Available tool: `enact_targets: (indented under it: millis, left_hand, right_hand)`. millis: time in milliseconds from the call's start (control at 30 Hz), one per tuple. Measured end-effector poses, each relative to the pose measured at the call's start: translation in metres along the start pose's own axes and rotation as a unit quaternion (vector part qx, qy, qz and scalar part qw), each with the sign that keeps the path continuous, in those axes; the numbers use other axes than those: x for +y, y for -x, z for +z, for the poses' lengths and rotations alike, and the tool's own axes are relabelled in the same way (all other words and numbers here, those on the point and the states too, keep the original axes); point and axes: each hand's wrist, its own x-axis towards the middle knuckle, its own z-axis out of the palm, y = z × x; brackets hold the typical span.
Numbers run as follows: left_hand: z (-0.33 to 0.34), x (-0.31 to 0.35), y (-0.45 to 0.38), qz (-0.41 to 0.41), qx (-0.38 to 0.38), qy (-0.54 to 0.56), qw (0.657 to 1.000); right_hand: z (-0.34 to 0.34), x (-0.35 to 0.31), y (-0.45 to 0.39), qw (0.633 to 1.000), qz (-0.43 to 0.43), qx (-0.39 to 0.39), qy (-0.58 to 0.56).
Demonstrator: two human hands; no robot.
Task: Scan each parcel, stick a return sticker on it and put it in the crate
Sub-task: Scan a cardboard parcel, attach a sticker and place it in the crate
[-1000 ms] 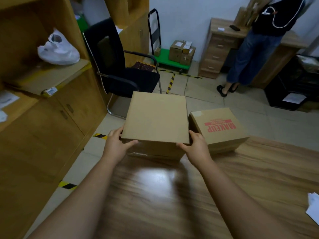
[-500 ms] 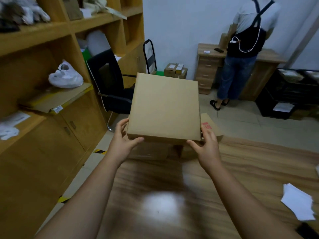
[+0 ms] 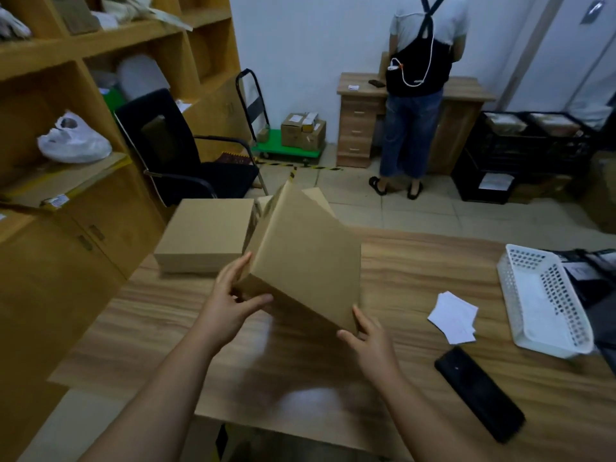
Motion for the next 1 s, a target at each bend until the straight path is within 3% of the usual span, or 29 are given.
enact_targets:
  millis: [167,267,367,433,567,667,800,867,1000]
  left_hand:
    - [0.041,0.012,0.017,0.015,0.024,-0.126,0.992]
    - [0.063,0.017,0.025,0.04,0.023,-0.196,0.98]
    - [0.088,0.012,0.029,0.097,0.013,-0.27,0.958]
    - [0.103,0.011,0.032,0.1,-0.007,-0.255,0.962]
    - [0.122,0.01,0.031,0.071,-0.052,-0.202,0.975]
    - [0.131,0.002,0.029,0.057,-0.089,-0.28,0.954]
    - [0.14,-0.024,0.033,-0.076,-0.127,-0.294,0.944]
    - [0.146,-0.034,0.033,-0.097,-0.145,-0.354,0.919]
    - [0.162,-0.039,0.031,-0.062,-0.121,-0.503,0.854]
  right_hand:
    - [-0.003,0.031,0.006,0.966,0.162,-0.138,-0.144]
    - [-0.014,0.011,0.004,0.989,0.082,-0.079,-0.098]
    - [-0.029,-0.029,0.001,0.987,-0.022,-0.014,-0.161]
    - [-0.037,-0.046,-0.002,0.985,-0.066,-0.007,-0.159]
    - [-0.055,-0.034,-0.004,0.997,-0.066,-0.005,-0.048]
    - [-0.07,-0.011,-0.006,0.995,0.001,-0.01,-0.1]
    - [-0.082,0.025,-0.017,0.982,0.133,-0.027,-0.13]
    - [-0.085,0.029,-0.01,0.978,0.163,-0.058,-0.117]
    - [-0.08,0.045,-0.011,0.982,0.14,-0.099,-0.082]
